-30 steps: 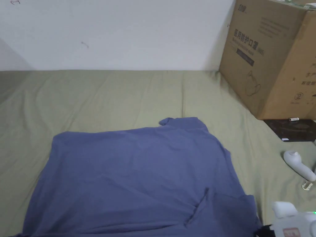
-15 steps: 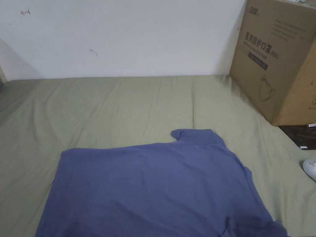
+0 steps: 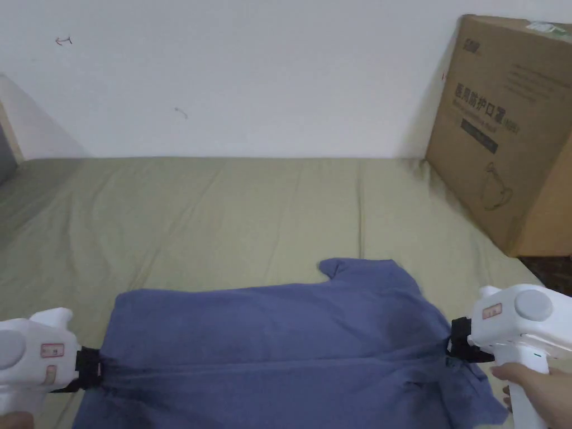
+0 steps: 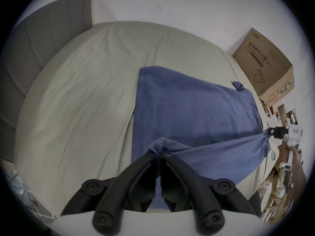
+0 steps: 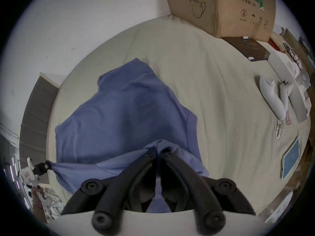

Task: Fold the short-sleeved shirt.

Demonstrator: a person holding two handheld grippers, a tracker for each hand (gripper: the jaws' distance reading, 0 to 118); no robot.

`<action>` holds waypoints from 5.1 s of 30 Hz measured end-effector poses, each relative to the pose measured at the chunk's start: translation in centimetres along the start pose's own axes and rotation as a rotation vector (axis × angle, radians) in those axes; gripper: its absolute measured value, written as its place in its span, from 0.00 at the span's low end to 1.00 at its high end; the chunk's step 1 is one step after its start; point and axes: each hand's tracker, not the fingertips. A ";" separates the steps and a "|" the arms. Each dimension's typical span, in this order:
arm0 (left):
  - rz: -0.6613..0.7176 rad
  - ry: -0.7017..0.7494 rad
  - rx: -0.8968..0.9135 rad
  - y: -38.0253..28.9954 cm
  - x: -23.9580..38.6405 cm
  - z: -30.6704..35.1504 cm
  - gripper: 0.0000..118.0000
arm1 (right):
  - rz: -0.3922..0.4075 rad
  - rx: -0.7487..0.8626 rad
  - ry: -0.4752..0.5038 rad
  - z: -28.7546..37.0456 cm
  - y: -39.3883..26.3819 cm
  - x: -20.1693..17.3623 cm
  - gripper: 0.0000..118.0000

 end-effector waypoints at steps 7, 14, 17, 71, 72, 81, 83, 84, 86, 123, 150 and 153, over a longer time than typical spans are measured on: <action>-0.012 -0.019 0.092 -2.6 0.2 2.2 1.00 | 0.128 0.157 0.023 2.0 -3.6 1.3 1.00; -0.019 -0.065 0.163 -9.4 0.0 8.0 0.50 | 0.119 0.215 0.083 8.2 -11.0 3.6 0.92; -0.035 -0.040 0.161 -11.6 0.3 9.8 0.09 | 0.081 0.250 0.107 10.3 -13.8 4.4 0.69; -0.023 0.006 0.052 -13.3 -2.2 8.4 0.04 | 0.081 -0.022 -0.056 10.1 -16.1 11.2 0.02; -0.028 0.009 0.037 -14.4 -2.5 8.7 0.04 | 0.074 -0.041 -0.057 10.4 -17.5 11.8 0.02; 0.086 -0.050 0.092 -17.4 -5.7 10.7 0.12 | -0.056 0.010 -0.008 10.3 -19.9 13.4 0.51; 0.126 -0.093 0.142 -16.9 -5.7 11.5 0.32 | -0.060 0.047 0.001 10.9 -19.5 13.0 0.85; 0.112 -0.094 0.167 -16.5 -4.6 12.1 0.56 | -0.048 0.082 -0.008 11.4 -19.2 12.4 0.92; 0.076 -0.075 0.183 -15.7 -3.2 12.4 0.98 | -0.010 0.120 -0.018 12.4 -18.4 10.2 0.93; -0.317 -0.050 0.042 2.6 2.9 -1.4 0.01 | 0.162 0.095 0.058 0.2 0.7 -1.3 0.16; -0.191 -0.124 0.167 0.0 1.0 6.4 0.01 | 0.100 0.199 0.057 5.9 2.2 2.2 0.00; -0.170 -0.162 0.193 -1.3 0.6 8.2 0.01 | 0.073 0.226 0.095 10.6 -2.4 4.2 0.00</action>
